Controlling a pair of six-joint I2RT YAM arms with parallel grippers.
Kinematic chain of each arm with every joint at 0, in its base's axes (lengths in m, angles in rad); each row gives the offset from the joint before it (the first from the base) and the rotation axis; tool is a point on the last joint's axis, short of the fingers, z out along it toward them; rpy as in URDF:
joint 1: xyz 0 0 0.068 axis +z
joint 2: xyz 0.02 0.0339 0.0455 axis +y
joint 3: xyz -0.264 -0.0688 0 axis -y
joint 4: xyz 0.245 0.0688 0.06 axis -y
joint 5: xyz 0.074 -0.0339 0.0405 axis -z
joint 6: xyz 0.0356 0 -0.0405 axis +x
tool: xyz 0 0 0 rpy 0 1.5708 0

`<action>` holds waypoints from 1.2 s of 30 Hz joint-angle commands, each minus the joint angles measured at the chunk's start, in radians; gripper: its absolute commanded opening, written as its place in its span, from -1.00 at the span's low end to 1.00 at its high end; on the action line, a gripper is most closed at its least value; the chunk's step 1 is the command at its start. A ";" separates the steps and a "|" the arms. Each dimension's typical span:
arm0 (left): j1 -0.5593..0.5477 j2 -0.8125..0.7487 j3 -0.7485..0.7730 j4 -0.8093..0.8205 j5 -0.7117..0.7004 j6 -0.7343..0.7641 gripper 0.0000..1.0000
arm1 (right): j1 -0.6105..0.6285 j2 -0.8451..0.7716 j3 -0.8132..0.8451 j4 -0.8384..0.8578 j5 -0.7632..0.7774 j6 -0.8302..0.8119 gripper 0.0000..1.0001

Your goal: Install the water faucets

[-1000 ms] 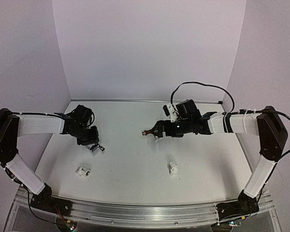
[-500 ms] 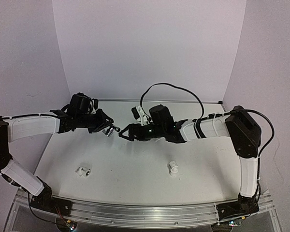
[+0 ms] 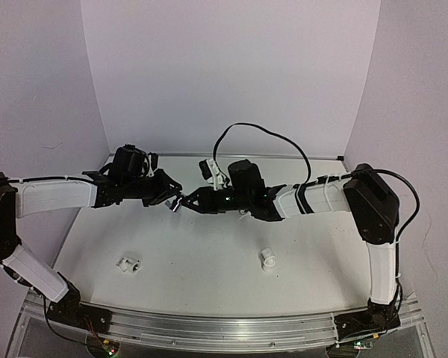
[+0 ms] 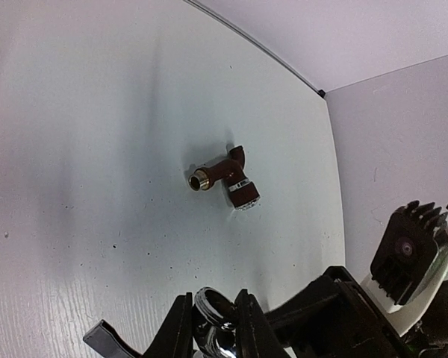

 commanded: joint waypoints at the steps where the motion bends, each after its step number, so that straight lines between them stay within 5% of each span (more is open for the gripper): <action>1: -0.012 -0.011 0.029 0.071 0.028 0.019 -1.00 | 0.005 0.010 0.019 0.043 0.021 0.016 -1.00; 4: -0.011 -0.040 0.031 0.074 0.064 0.077 -0.67 | 0.003 -0.013 -0.021 0.069 0.012 -0.012 -1.00; 8: -0.006 -0.137 0.009 0.078 0.107 0.185 0.75 | -0.008 -0.082 -0.101 0.106 -0.045 -0.090 -1.00; 10: 0.008 -0.190 -0.017 0.113 0.177 0.224 0.97 | -0.028 -0.113 -0.124 0.115 -0.177 -0.132 -1.00; 14: 0.032 -0.235 -0.068 0.203 0.451 0.269 0.99 | -0.044 -0.187 -0.168 0.117 -0.375 -0.206 -1.00; 19: 0.045 -0.260 -0.106 0.211 0.546 0.307 0.99 | -0.049 -0.244 -0.167 0.071 -0.541 -0.250 -1.00; 28: 0.046 -0.195 -0.085 0.212 0.830 0.344 0.76 | -0.070 -0.304 -0.147 -0.043 -0.523 -0.321 -1.00; 33: 0.046 -0.154 -0.083 0.212 0.882 0.333 0.41 | -0.070 -0.296 -0.109 -0.083 -0.534 -0.336 -1.00; 36: 0.042 -0.116 -0.078 0.212 0.894 0.319 0.37 | -0.070 -0.297 -0.104 -0.091 -0.530 -0.342 -1.00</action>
